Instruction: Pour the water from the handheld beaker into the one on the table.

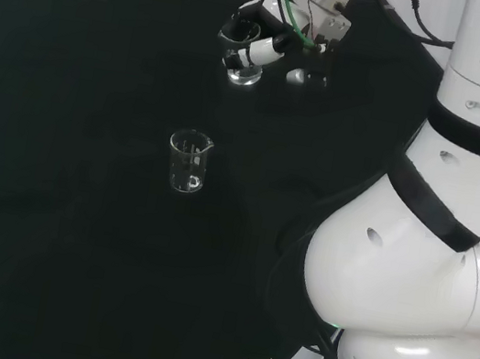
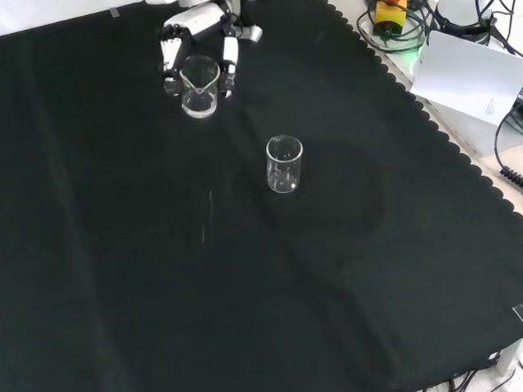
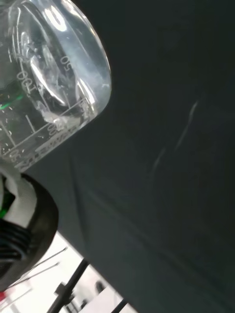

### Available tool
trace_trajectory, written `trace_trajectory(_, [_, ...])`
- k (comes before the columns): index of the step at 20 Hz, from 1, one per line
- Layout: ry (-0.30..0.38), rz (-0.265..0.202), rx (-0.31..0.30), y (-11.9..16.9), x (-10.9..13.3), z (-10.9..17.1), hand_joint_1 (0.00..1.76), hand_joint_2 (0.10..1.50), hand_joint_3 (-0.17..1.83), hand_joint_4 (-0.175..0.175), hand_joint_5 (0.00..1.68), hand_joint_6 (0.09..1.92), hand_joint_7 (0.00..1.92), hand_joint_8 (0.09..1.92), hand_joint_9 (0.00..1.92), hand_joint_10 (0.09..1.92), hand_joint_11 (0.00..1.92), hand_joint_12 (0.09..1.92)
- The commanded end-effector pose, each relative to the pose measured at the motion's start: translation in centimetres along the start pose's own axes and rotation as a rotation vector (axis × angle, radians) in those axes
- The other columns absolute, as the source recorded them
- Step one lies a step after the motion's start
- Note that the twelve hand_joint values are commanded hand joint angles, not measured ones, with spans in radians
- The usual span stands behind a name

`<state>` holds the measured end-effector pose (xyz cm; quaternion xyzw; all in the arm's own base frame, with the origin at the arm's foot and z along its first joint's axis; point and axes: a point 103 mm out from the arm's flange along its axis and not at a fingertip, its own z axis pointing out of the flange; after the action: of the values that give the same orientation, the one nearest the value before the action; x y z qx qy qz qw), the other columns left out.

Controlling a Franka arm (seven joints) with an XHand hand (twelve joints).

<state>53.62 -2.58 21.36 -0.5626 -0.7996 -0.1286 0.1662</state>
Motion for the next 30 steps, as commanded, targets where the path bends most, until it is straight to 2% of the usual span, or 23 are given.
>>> trace_trajectory(1, [-0.07,0.033,0.085,-3.1,1.6,-0.9,1.42,1.02,-0.17,-0.175,1.33,0.4,1.29,0.6,1.55,0.09,1.35,0.64])
trace_trajectory(8, [-0.157,0.062,0.173,-6.2,3.7,-0.3,1.42,1.02,-0.17,-0.175,1.34,0.38,1.28,0.6,1.55,0.09,1.35,0.64])
trace_trajectory(13, [-0.236,0.042,0.257,-7.5,5.1,1.2,1.42,1.02,-0.17,-0.175,1.34,0.38,1.28,0.6,1.55,0.09,1.36,0.64])
trace_trajectory(22, [-0.347,0.045,0.373,-8.5,7.0,4.0,1.42,1.02,-0.17,-0.175,1.35,0.37,1.29,0.59,1.55,0.09,1.36,0.63])
trace_trajectory(30, [-0.43,0.059,0.453,-8.4,7.5,5.6,1.42,1.02,-0.17,-0.175,1.35,0.37,1.29,0.58,1.55,0.09,1.37,0.63])
